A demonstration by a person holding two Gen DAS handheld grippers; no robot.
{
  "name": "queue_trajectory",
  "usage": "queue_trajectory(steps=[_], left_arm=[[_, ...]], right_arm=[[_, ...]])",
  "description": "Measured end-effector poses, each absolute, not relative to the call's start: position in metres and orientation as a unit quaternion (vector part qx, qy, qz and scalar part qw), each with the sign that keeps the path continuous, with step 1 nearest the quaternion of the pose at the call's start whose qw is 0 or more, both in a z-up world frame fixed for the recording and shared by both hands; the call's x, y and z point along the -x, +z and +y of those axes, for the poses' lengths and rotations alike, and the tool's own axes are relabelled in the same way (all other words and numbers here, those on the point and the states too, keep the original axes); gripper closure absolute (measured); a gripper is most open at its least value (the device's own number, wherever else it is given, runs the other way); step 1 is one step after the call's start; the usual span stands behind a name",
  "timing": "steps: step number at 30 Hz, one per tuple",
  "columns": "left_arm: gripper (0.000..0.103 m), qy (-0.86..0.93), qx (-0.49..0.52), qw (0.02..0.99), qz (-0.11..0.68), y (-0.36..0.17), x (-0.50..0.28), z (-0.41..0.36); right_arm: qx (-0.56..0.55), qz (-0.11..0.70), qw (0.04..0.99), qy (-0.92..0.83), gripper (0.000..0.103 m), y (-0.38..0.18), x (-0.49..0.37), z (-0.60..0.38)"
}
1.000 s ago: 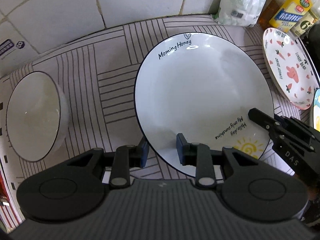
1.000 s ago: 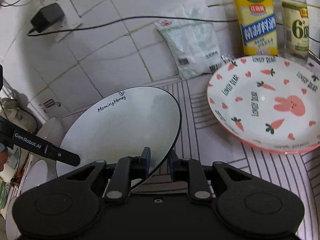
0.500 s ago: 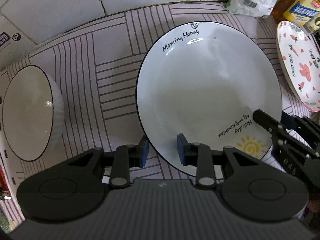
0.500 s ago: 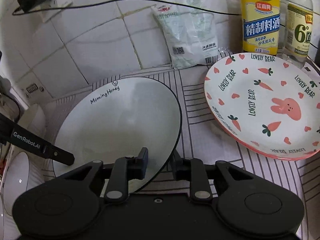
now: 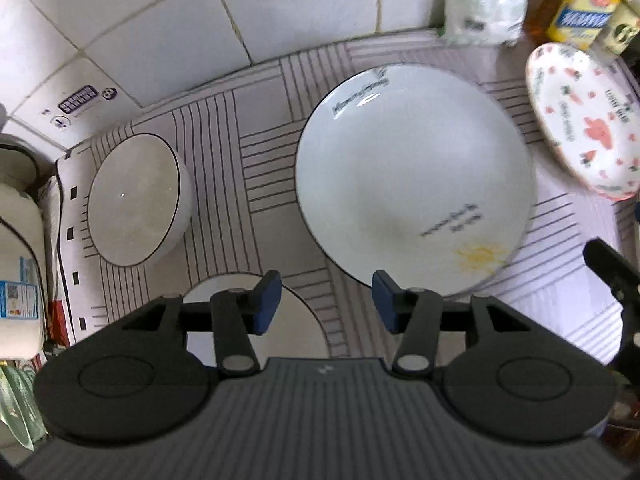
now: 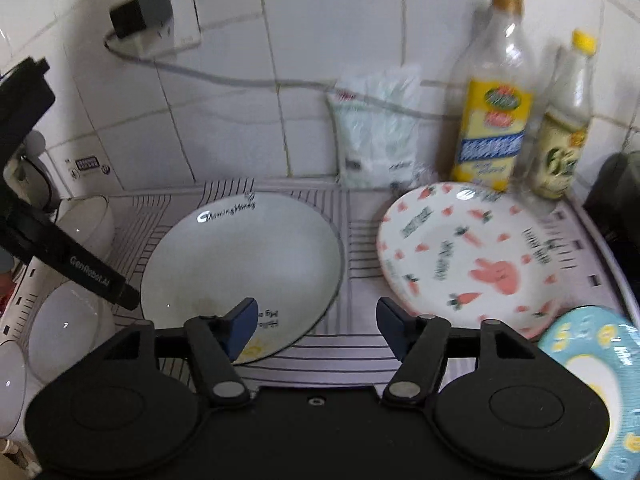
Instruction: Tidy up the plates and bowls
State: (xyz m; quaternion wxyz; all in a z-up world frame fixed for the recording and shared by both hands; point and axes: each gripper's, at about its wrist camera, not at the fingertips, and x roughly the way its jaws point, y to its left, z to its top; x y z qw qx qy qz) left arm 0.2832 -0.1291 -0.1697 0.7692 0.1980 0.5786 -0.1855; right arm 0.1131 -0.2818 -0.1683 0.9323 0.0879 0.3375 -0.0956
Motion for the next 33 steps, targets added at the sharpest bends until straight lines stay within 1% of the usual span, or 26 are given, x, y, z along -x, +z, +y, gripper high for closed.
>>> queue_trajectory(steps=[4, 6, 8, 11, 13, 15, 17, 19, 22, 26, 30, 33], left_arm=[[0.049, -0.198, -0.199, 0.781, 0.558, -0.146, -0.261, -0.135], [0.046, -0.205, -0.206, 0.787, 0.545, -0.136, -0.249, -0.143], [0.042, -0.218, -0.208, 0.788, 0.537, -0.128, -0.239, -0.147], [0.039, -0.236, -0.215, 0.789, 0.526, -0.116, -0.221, -0.154], [0.035, -0.248, -0.222, 0.79, 0.515, -0.111, -0.21, -0.159], [0.027, -0.263, -0.228, 0.79, 0.505, -0.106, -0.198, -0.165], [0.023, -0.281, -0.233, 0.789, 0.495, -0.102, -0.185, -0.172], [0.019, -0.302, -0.24, 0.783, 0.488, -0.101, -0.173, -0.184], [0.017, -0.331, -0.247, 0.775, 0.479, -0.104, -0.159, -0.204], [0.011, -0.367, -0.243, 0.767, 0.466, -0.114, -0.142, -0.233], [0.01, -0.399, -0.232, 0.765, 0.45, -0.13, -0.13, -0.26], [0.011, -0.418, -0.218, 0.765, 0.438, -0.143, -0.123, -0.274]], right_arm=[[-0.085, 0.316, 0.939, -0.103, 0.028, -0.152, -0.083, -0.29], [-0.084, 0.305, 0.942, -0.109, 0.026, -0.145, -0.065, -0.295], [-0.086, 0.294, 0.945, -0.115, 0.019, -0.138, -0.046, -0.3], [-0.074, 0.286, 0.947, -0.128, 0.018, -0.13, -0.019, -0.305], [-0.067, 0.283, 0.947, -0.14, 0.017, -0.127, -0.005, -0.308], [-0.063, 0.277, 0.947, -0.153, 0.013, -0.125, 0.011, -0.311], [-0.06, 0.271, 0.946, -0.167, 0.009, -0.126, 0.024, -0.314], [-0.059, 0.268, 0.945, -0.179, 0.008, -0.13, 0.034, -0.317], [-0.069, 0.267, 0.941, -0.194, 0.008, -0.14, 0.048, -0.325], [-0.081, 0.25, 0.936, -0.234, 0.008, -0.162, 0.061, -0.338], [-0.103, 0.23, 0.931, -0.265, 0.008, -0.193, 0.076, -0.358], [-0.121, 0.236, 0.923, -0.278, 0.009, -0.214, 0.082, -0.377]])
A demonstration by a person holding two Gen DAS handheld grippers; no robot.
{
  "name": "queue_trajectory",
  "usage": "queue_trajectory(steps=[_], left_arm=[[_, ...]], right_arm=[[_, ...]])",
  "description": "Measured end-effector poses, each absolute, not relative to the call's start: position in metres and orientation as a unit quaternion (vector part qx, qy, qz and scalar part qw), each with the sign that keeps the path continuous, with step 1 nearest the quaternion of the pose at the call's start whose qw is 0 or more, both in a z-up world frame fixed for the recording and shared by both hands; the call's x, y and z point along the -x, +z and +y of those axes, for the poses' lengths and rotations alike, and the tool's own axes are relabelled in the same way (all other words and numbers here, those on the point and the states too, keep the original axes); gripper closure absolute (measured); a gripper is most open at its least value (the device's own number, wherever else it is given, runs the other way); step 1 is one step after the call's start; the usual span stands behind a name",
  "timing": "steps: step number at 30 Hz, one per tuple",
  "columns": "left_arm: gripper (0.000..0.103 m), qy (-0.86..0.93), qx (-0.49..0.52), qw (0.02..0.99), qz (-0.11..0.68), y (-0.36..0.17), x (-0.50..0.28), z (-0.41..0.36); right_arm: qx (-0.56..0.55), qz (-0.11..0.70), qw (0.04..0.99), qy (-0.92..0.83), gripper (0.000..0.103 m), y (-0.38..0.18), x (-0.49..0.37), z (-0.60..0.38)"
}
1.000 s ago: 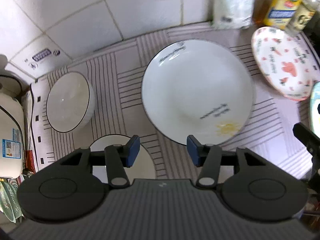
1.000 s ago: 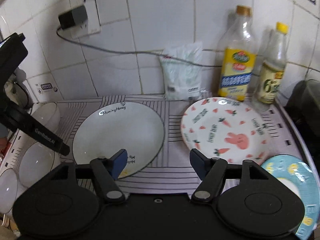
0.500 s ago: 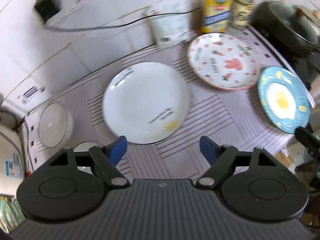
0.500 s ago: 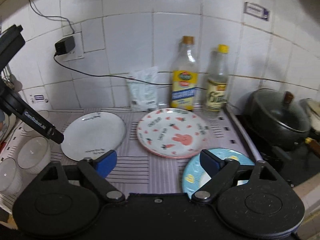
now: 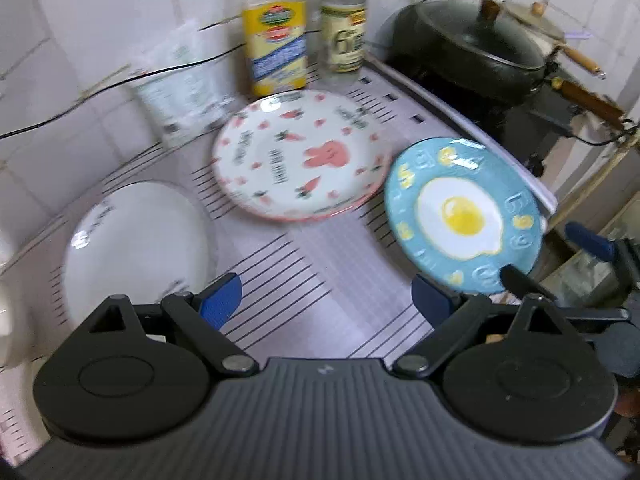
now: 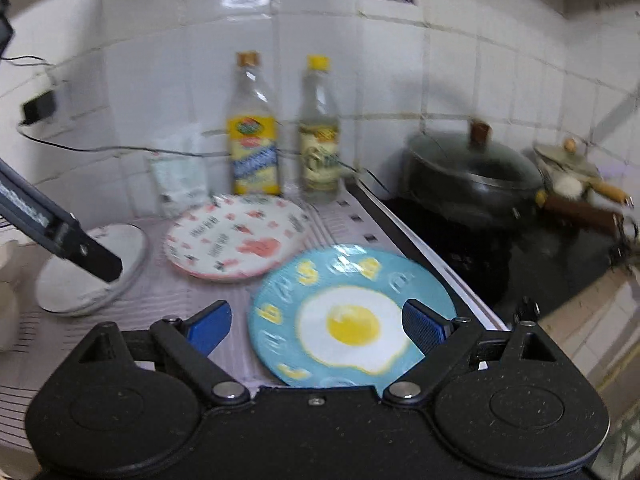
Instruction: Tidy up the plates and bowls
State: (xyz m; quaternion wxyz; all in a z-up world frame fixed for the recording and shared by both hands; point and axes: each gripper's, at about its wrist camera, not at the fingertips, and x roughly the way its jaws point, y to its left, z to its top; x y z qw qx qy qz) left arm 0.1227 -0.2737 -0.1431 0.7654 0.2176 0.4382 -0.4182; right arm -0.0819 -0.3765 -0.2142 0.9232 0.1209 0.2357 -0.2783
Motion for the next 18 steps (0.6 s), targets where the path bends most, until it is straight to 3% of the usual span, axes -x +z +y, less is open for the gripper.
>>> queue_trajectory(steps=[10, 18], left_arm=[[0.015, -0.421, -0.201, 0.743, 0.48, -0.209, -0.133, -0.328], [0.041, -0.43, -0.191, 0.723, 0.506, -0.23, -0.141, -0.349]], right_arm=[[-0.187, 0.242, 0.894, -0.327, 0.017, -0.265, 0.085, -0.435], [-0.239, 0.235, 0.891, -0.306, 0.039, -0.291, 0.082, -0.458]])
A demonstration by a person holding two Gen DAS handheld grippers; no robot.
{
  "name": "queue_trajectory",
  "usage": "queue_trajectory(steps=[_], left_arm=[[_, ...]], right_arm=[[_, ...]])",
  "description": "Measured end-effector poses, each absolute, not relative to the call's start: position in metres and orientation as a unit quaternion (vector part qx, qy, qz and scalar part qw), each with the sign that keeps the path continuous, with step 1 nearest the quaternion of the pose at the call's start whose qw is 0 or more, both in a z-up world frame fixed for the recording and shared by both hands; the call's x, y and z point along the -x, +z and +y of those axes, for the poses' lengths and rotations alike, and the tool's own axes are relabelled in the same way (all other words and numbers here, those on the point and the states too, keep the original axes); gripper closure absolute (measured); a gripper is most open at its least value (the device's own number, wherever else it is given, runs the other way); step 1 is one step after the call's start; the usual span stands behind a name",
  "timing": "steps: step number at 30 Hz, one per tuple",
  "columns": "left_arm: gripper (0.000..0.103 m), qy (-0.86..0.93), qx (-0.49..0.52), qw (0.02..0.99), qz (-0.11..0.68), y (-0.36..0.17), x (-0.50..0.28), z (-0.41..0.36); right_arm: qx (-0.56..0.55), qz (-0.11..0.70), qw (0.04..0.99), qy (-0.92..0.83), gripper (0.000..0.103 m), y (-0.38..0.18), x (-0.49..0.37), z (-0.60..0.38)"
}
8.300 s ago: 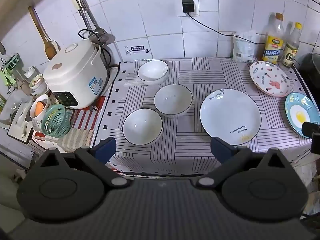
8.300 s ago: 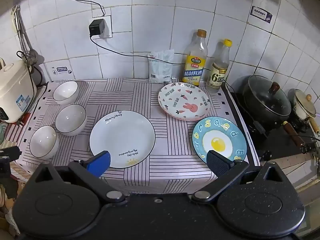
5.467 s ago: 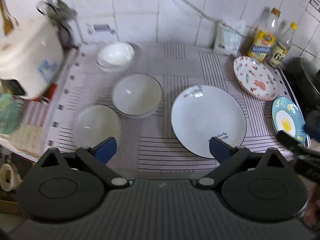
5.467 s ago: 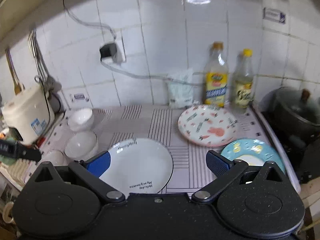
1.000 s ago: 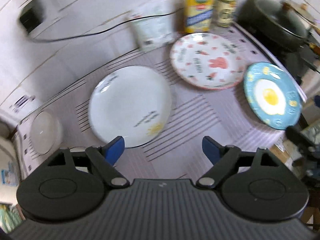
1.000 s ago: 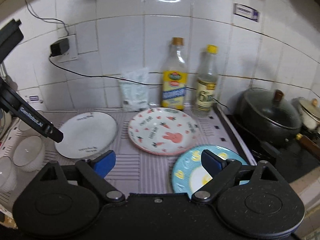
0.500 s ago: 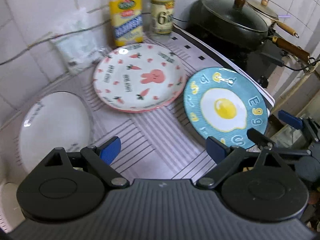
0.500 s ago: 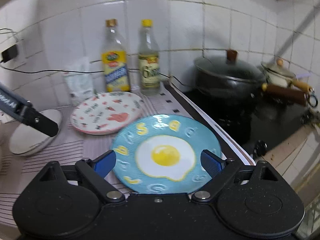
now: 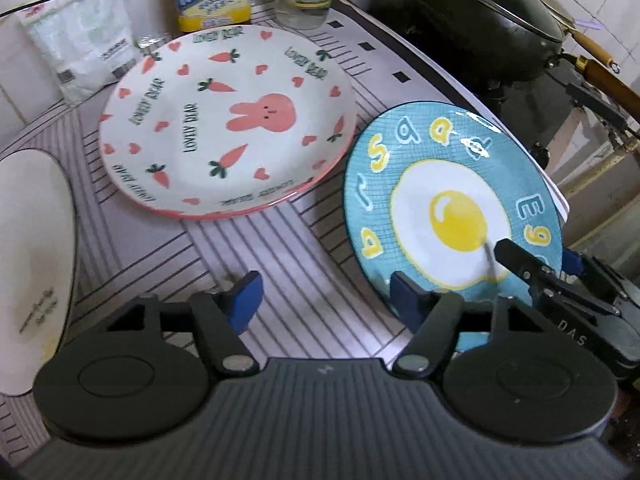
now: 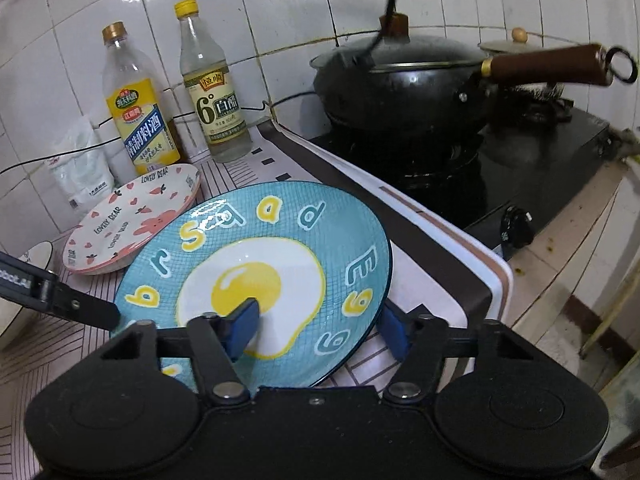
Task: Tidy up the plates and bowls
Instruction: 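Grasp the rim of the blue egg-print plate with the left tool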
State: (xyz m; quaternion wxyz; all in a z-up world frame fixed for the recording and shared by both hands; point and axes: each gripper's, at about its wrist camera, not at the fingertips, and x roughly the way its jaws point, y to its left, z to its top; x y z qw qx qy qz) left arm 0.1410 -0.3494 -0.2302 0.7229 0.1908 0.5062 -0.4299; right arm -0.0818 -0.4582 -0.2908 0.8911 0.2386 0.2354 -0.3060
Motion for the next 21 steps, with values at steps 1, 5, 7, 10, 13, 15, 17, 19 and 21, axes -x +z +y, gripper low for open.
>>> queue_trajectory(steps=[1, 5, 7, 10, 13, 15, 17, 19, 21], left_arm=[[0.043, -0.433, -0.189, 0.719, 0.509, -0.232, -0.141, -0.352], [0.074, -0.449, -0.16, 0.701, 0.531, -0.237, -0.145, -0.356], [0.082, -0.457, -0.152, 0.692, 0.537, -0.238, -0.143, -0.36], [0.086, -0.458, -0.15, 0.694, 0.535, -0.241, -0.139, -0.365], [0.083, -0.453, -0.123, 0.698, 0.541, -0.248, -0.142, -0.365], [0.083, -0.45, -0.115, 0.702, 0.539, -0.249, -0.141, -0.364], [0.083, -0.453, -0.121, 0.705, 0.532, -0.249, -0.138, -0.364], [0.083, -0.452, -0.129, 0.705, 0.532, -0.247, -0.138, -0.365], [0.083, -0.45, -0.133, 0.702, 0.535, -0.244, -0.139, -0.363]], right_arm=[[-0.242, 0.234, 0.891, -0.305, 0.041, -0.292, 0.082, -0.459], [-0.25, 0.23, 0.889, -0.307, 0.052, -0.294, 0.085, -0.462], [-0.257, 0.229, 0.886, -0.311, 0.061, -0.294, 0.088, -0.465], [-0.268, 0.224, 0.884, -0.31, 0.071, -0.296, 0.092, -0.47], [-0.268, 0.218, 0.888, -0.304, 0.072, -0.297, 0.094, -0.471], [-0.266, 0.214, 0.891, -0.299, 0.072, -0.299, 0.095, -0.472], [-0.266, 0.213, 0.892, -0.296, 0.073, -0.299, 0.096, -0.473], [-0.269, 0.218, 0.89, -0.297, 0.074, -0.297, 0.095, -0.473], [-0.272, 0.223, 0.889, -0.293, 0.076, -0.295, 0.095, -0.473]])
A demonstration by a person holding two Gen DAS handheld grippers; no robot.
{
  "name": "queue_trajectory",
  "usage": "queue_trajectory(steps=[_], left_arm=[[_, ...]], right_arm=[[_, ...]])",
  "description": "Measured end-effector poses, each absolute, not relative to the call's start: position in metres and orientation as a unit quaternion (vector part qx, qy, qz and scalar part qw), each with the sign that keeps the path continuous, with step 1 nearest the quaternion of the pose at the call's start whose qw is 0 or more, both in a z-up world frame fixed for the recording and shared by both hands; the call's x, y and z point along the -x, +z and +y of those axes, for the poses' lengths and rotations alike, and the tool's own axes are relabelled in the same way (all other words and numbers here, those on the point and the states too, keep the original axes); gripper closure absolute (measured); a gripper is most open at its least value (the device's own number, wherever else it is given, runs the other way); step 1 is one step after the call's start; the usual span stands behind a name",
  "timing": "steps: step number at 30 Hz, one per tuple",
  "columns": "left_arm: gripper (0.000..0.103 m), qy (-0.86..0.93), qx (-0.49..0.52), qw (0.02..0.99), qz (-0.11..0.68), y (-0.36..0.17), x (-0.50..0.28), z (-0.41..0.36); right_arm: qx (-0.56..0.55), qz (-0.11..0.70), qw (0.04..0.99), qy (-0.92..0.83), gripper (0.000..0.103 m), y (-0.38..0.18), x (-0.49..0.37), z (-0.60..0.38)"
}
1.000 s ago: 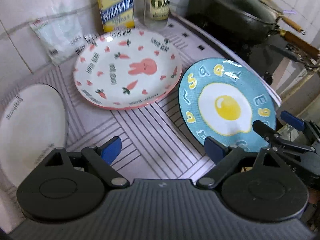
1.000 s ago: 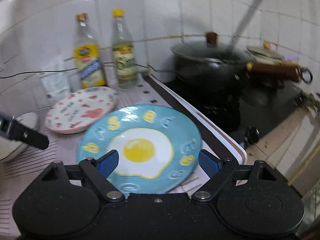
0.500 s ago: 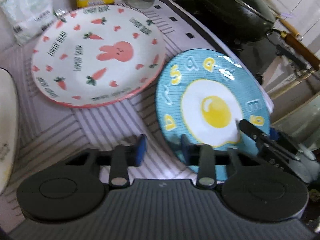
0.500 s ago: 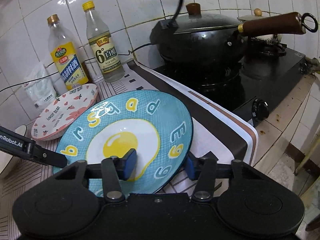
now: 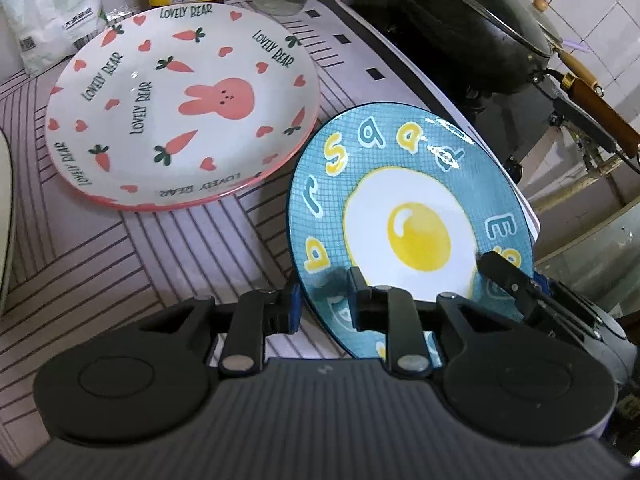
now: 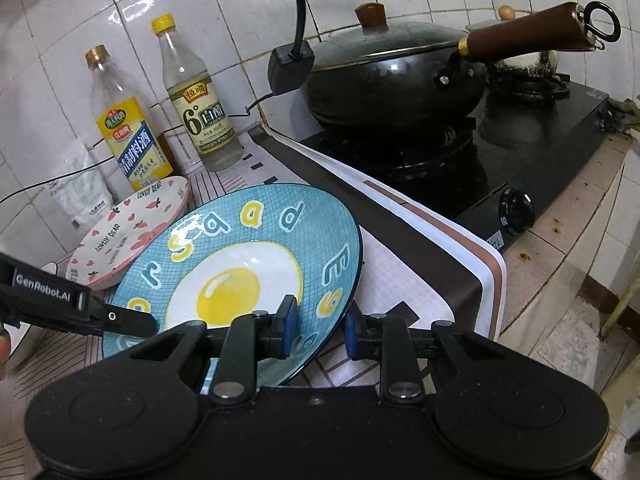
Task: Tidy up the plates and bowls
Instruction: 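Grasp the rim of the blue egg-print plate with the left tool, then carry the blue plate with the left tool and lay it on the white plate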
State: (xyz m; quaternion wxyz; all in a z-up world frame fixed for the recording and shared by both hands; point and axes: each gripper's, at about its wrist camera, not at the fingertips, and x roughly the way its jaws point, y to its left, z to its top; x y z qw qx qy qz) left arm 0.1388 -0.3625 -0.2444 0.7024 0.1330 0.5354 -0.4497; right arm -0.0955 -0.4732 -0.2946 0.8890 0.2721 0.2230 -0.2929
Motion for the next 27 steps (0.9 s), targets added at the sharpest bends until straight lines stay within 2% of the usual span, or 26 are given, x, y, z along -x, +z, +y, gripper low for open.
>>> queue_trajectory(steps=[11, 27], left_arm=[[0.083, -0.461, -0.164, 0.699, 0.522, -0.219, -0.121, -0.325], [0.082, -0.422, -0.126, 0.742, 0.505, -0.157, -0.133, -0.24]], right_arm=[[-0.281, 0.228, 0.892, -0.272, 0.076, -0.281, 0.106, -0.452], [-0.236, 0.235, 0.926, -0.177, 0.076, -0.225, 0.093, -0.402]])
